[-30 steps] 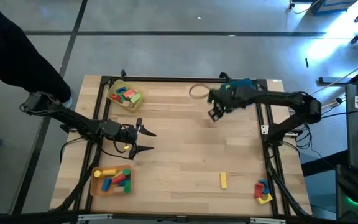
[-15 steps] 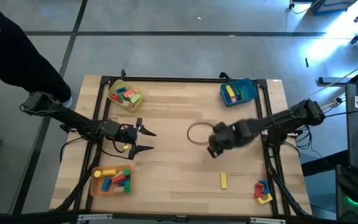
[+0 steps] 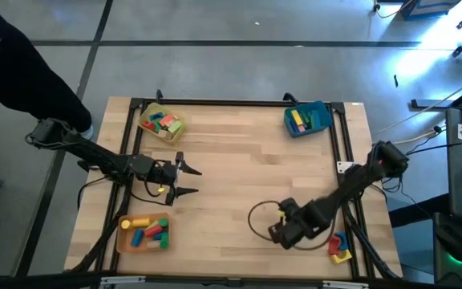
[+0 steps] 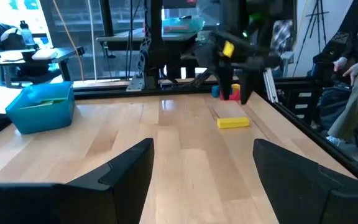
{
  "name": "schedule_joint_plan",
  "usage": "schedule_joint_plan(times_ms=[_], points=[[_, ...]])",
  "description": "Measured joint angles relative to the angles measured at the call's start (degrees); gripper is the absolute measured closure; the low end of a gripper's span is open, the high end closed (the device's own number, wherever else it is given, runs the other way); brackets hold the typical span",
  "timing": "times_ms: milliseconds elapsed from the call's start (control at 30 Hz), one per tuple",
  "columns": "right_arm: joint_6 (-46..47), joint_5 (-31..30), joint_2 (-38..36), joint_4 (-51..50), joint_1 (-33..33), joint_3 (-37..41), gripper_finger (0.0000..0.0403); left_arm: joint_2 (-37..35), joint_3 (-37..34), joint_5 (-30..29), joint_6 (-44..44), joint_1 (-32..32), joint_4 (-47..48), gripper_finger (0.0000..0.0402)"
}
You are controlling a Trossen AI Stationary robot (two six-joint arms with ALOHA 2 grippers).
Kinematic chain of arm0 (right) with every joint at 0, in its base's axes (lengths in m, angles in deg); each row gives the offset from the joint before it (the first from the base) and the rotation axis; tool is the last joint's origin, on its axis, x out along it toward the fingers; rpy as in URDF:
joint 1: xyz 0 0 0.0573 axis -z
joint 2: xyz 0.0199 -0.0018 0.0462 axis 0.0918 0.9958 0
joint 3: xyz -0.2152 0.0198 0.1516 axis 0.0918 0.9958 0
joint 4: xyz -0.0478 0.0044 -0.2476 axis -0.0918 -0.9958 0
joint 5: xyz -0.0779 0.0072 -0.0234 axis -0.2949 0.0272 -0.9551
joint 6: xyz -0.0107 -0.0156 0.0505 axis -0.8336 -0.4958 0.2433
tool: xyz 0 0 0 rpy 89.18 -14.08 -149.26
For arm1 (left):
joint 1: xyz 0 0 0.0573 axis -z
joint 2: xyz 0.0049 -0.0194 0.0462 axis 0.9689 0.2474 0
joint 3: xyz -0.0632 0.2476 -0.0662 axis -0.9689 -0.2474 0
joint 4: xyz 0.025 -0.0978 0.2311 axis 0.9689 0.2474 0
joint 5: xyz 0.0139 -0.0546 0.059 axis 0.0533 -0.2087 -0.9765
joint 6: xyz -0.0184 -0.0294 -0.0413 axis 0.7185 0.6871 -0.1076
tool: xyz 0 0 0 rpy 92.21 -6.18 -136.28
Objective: Sort blocks by size
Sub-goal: Put the yellow rectangular block into the blue bin
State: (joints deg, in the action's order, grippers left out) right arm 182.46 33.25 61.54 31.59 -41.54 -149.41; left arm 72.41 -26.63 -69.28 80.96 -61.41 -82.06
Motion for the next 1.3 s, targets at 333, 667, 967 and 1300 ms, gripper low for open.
schedule_joint_plan(times_ms=[333, 667, 967, 1300], points=[[7.6, 1.1, 9.9, 0.5, -2.8, 0.0, 0.0146, 0.0, 0.0, 0.0, -0.6, 0.0, -1.0, 0.0141], [7.4, -1.6, 13.4, 0.4, -2.7, -0.1, 0.0184, 0.0, 0.0, 0.0, -0.6, -0.1, -1.0, 0.0141], [2.7, -2.3, 13.5, 2.0, -2.7, 0.0, 0.0297, 0.0, 0.0, 0.0, -0.2, -0.1, -1.2, 0.0141], [1.4, -4.0, 13.6, 2.3, -2.4, 0.0, 0.0267, 0.0, 0.0, 0.0, -0.4, -0.1, -1.2, 0.0141]])
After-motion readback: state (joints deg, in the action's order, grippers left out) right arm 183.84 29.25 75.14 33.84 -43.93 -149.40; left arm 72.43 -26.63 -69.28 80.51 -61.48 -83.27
